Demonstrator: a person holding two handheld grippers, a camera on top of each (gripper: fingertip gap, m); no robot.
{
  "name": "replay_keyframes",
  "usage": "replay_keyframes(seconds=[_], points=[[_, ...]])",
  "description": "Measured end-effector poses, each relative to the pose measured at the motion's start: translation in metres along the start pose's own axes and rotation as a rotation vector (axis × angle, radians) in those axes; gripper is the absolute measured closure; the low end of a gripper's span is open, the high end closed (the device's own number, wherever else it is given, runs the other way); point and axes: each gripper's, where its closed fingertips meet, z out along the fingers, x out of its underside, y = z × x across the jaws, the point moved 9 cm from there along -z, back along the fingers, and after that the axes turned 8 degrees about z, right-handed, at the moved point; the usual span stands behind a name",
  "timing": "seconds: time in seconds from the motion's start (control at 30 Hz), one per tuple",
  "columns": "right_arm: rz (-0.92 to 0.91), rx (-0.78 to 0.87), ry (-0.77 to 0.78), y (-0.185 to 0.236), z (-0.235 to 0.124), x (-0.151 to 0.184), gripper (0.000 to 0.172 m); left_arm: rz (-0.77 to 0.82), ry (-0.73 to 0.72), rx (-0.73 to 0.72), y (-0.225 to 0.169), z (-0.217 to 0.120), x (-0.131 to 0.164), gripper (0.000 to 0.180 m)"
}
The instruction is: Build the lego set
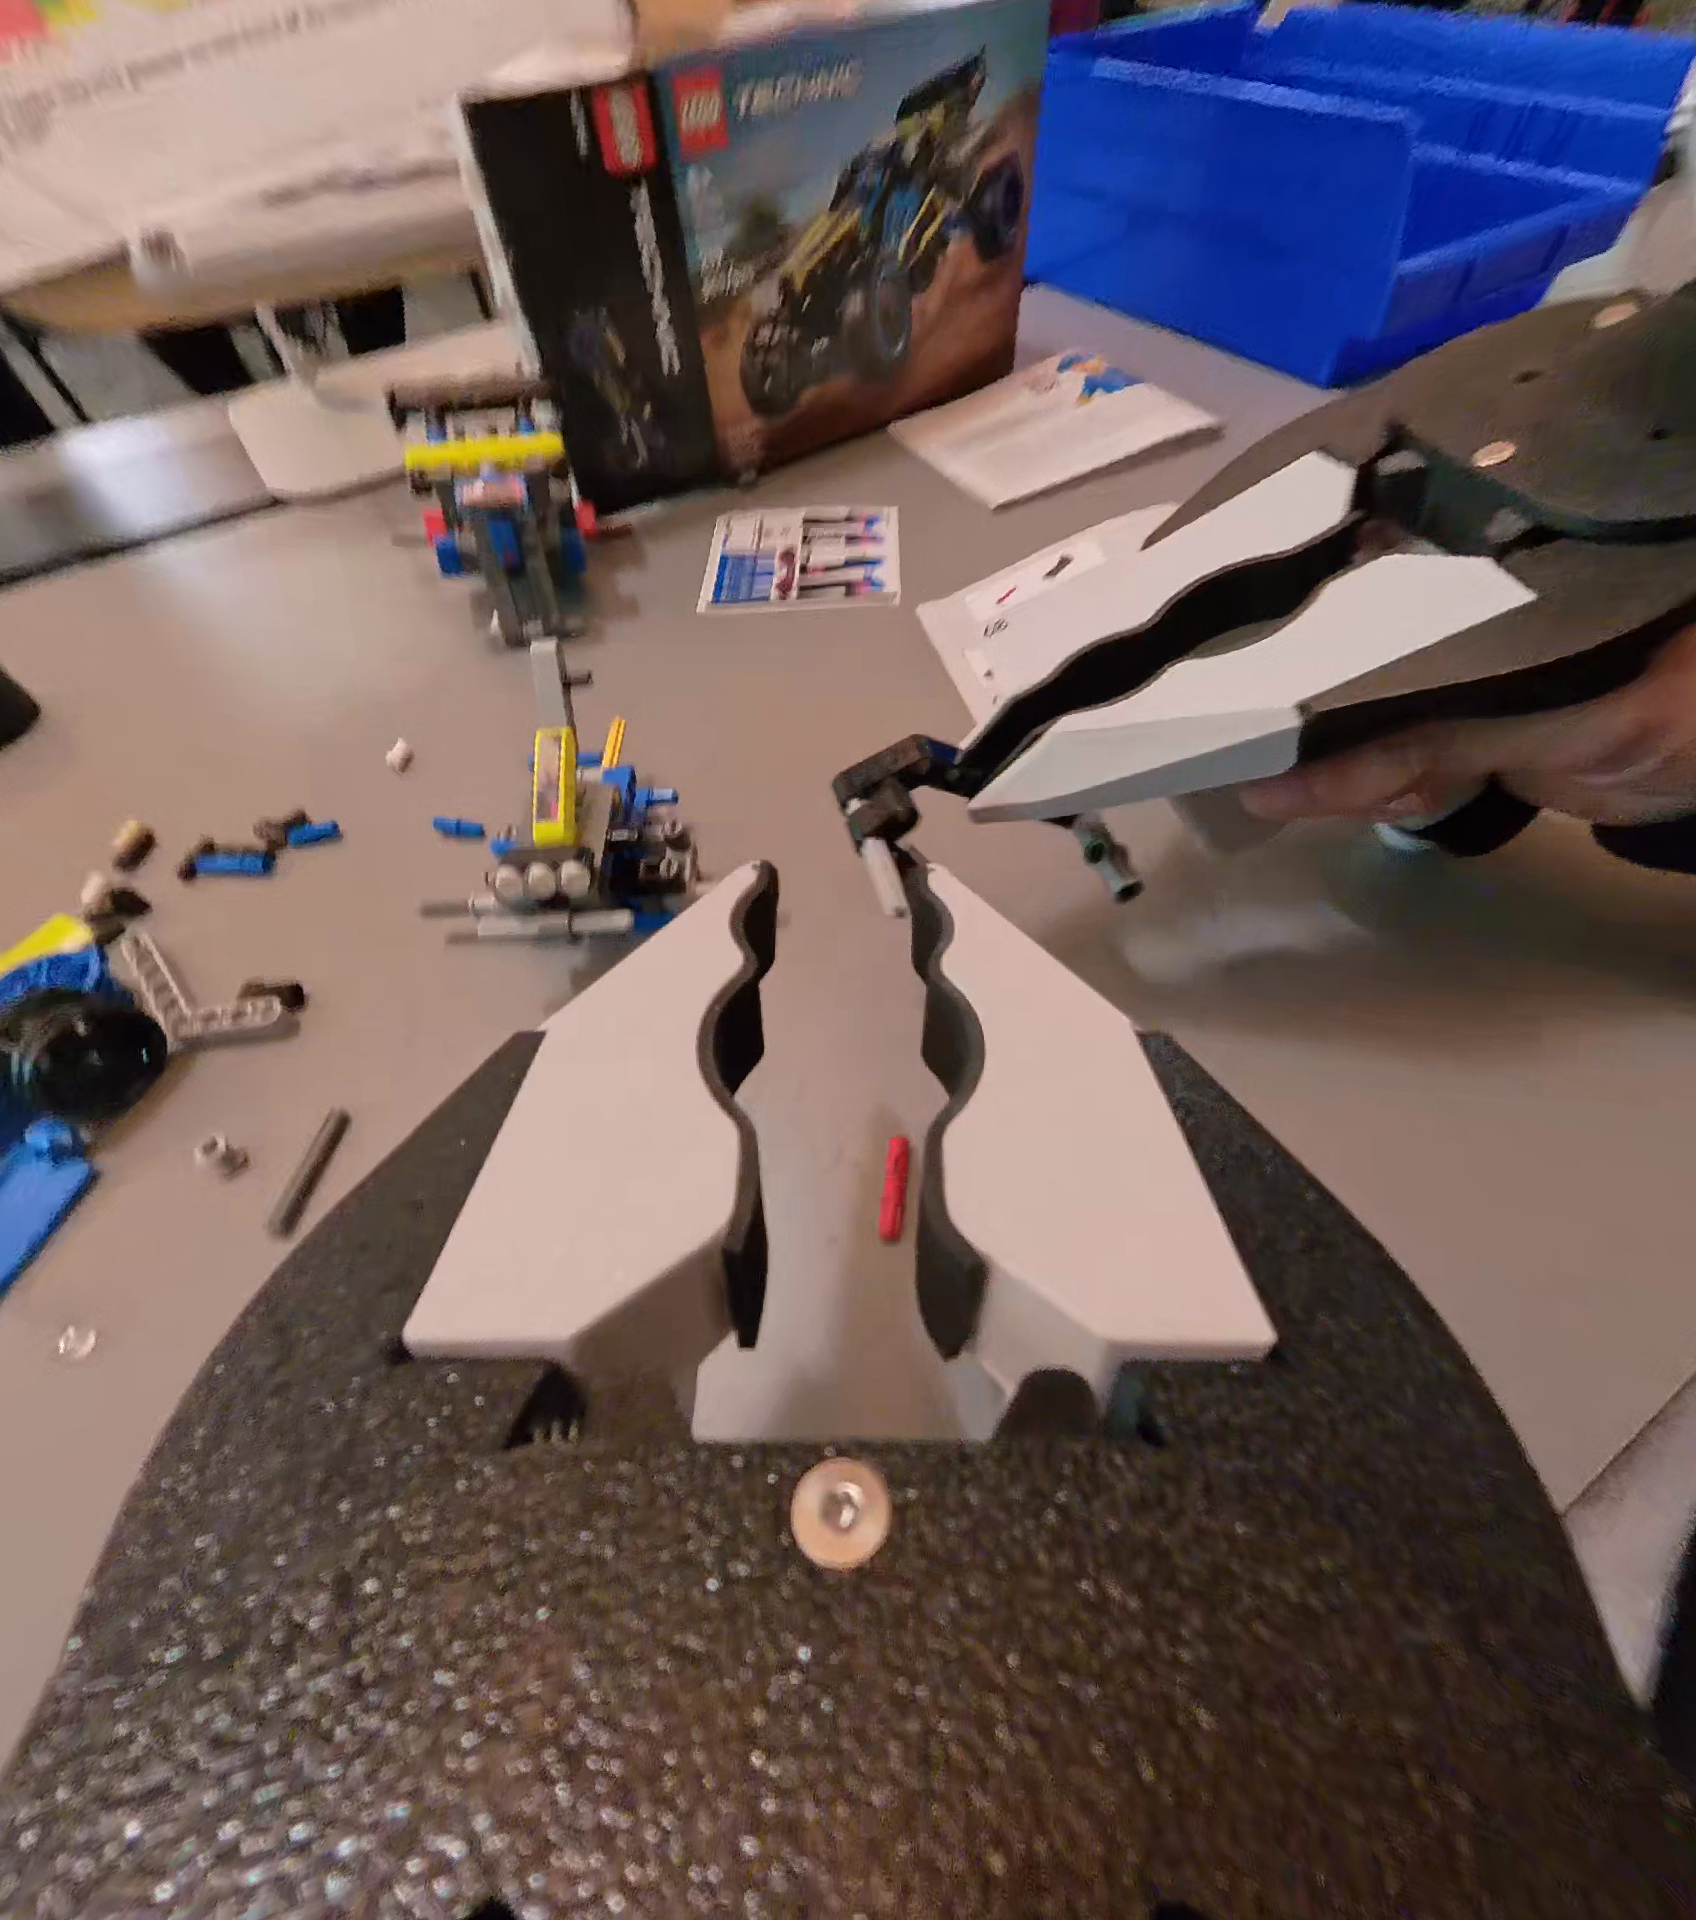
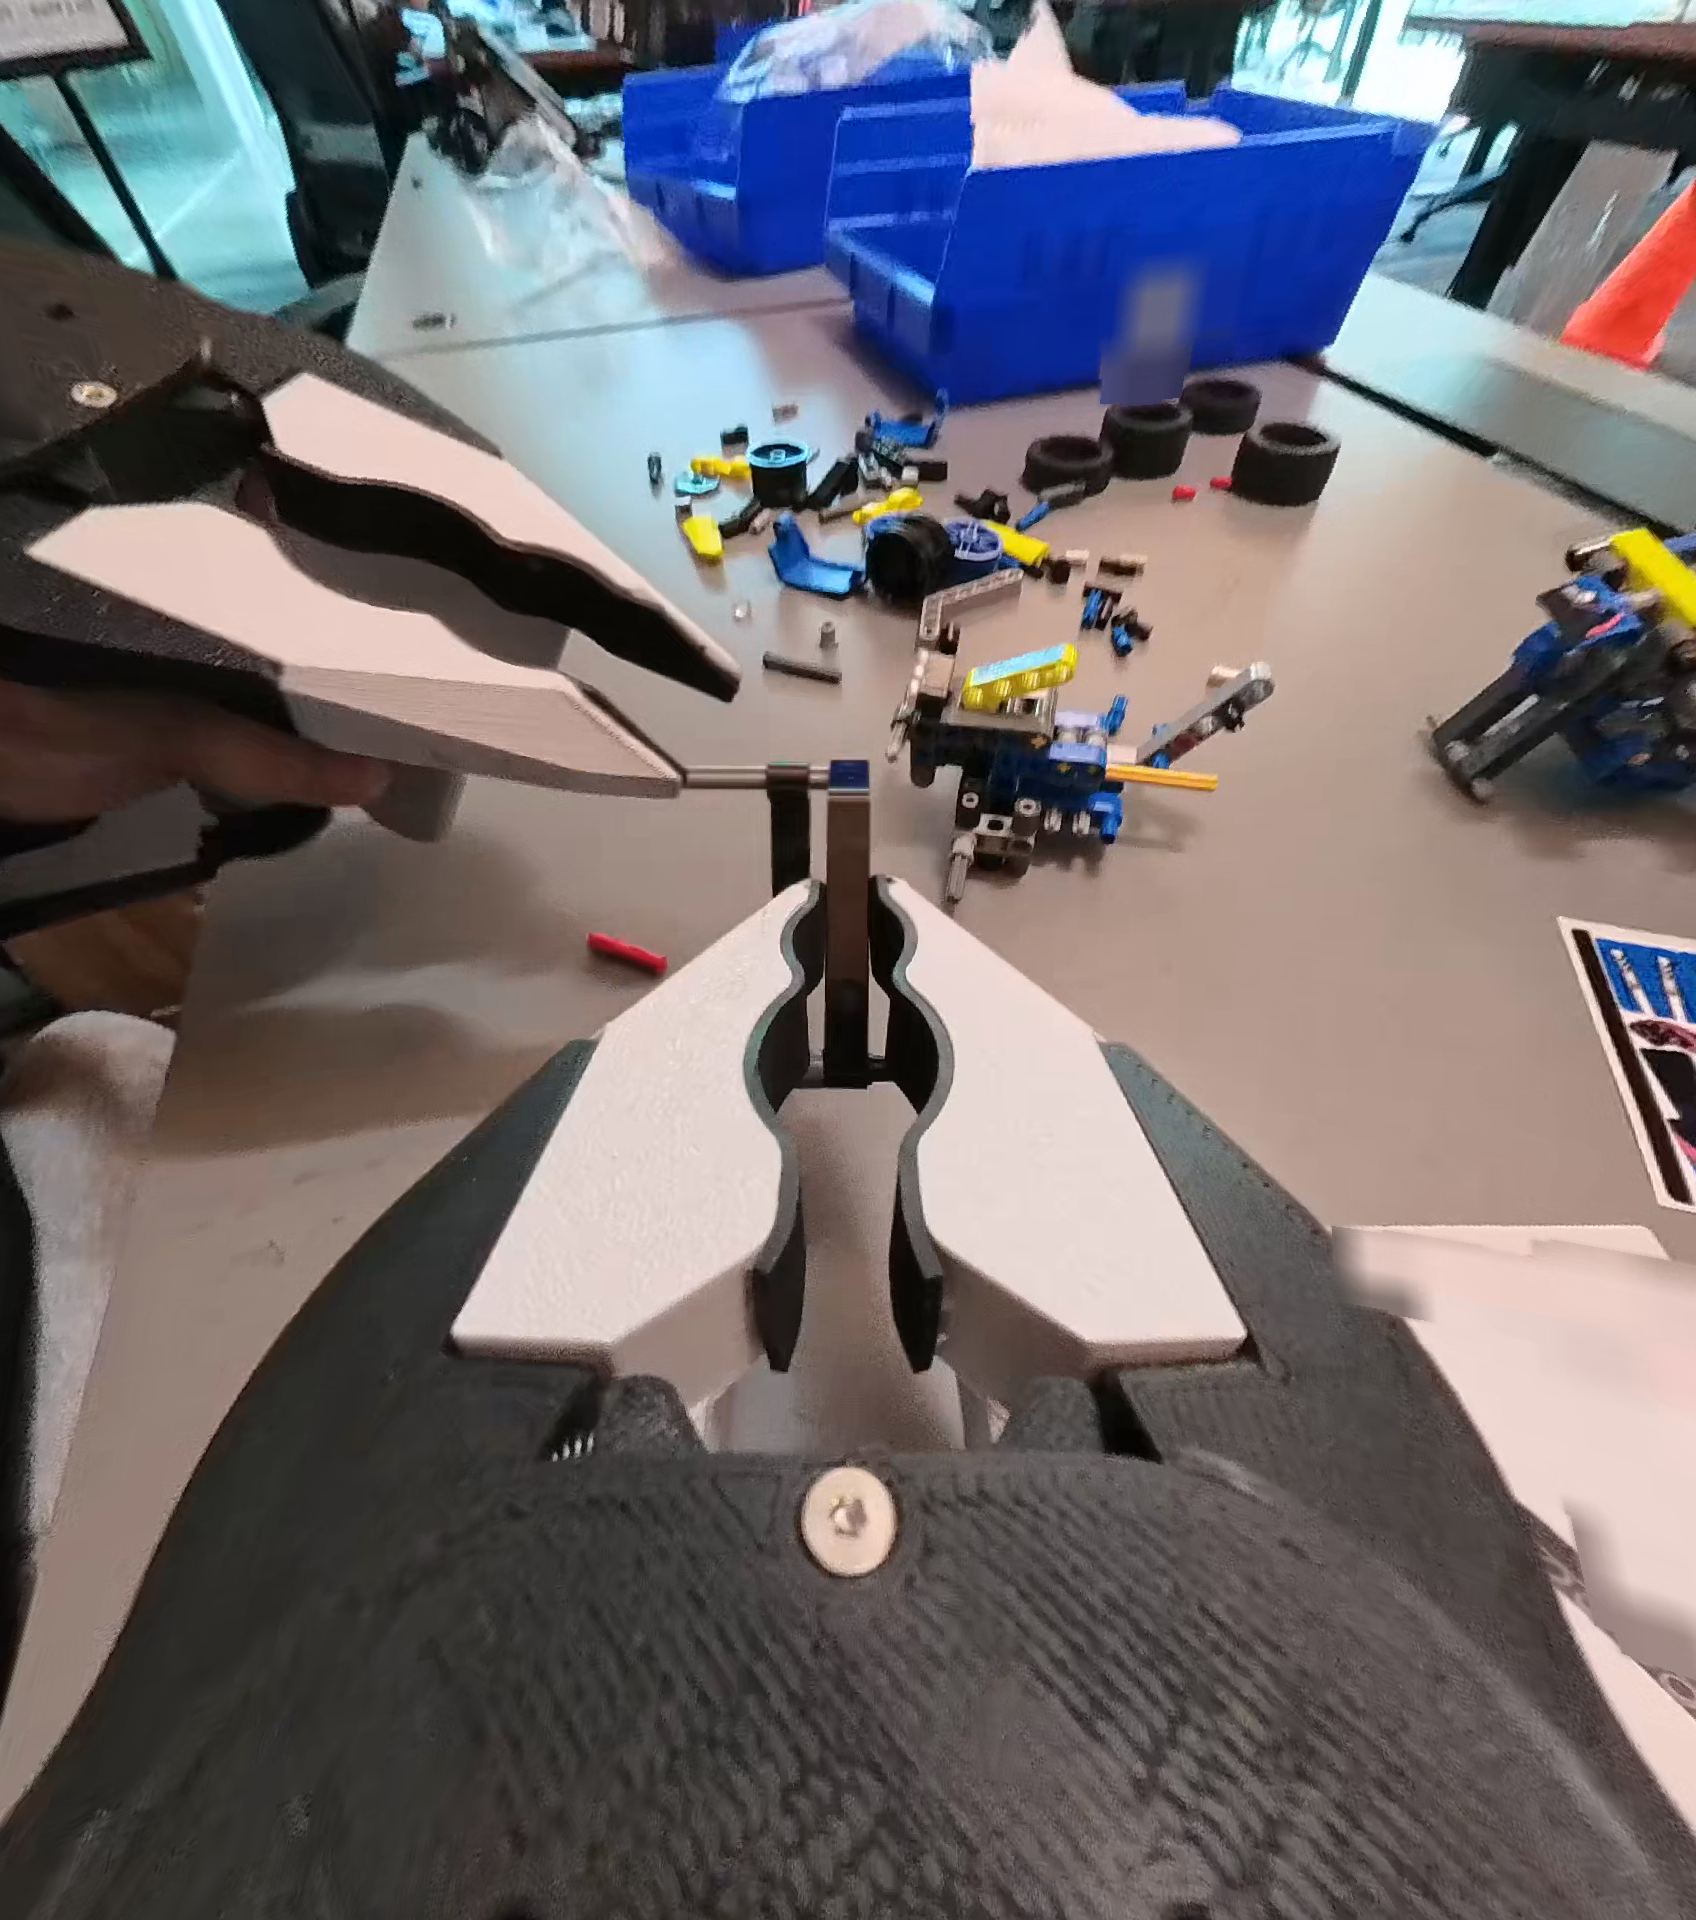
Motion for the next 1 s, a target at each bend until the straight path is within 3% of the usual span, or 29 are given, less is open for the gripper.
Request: replay_keyframes(seconds=[0.03, 0.17, 0.33, 0.47, 0.63, 0.9, 1.0], points=[[0.003, -0.007, -0.023, 0.002, 0.000, -0.001, 0.166, 0.022, -0.035, -0.001, -0.001, -0.002, -0.002, 0.157], [0.040, -0.014, -0.141, 0.010, 0.002, -0.008, 0.167, 0.073, -0.088, -0.023, -0.007, -0.009, -0.009, 0.155], [0.153, -0.091, -0.232, 0.021, 0.009, -0.012, 0.166, 0.164, -0.088, -0.193, -0.005, -0.015, -0.010, 0.156], [0.167, -0.107, -0.274, 0.025, 0.011, -0.014, 0.166, 0.156, -0.164, -0.220, -0.005, -0.018, -0.012, 0.169], [0.132, -0.105, -0.287, 0.027, 0.011, -0.014, 0.166, 0.148, -0.186, -0.215, -0.004, -0.017, -0.013, 0.170], [-0.010, -0.086, -0.268, 0.034, 0.012, -0.014, 0.161, -0.069, -0.269, -0.124, 0.003, -0.016, -0.013, 0.170], [-0.046, -0.037, -0.280, 0.033, 0.010, -0.015, 0.163, -0.072, -0.276, -0.117, 0.005, -0.015, -0.010, 0.175]])
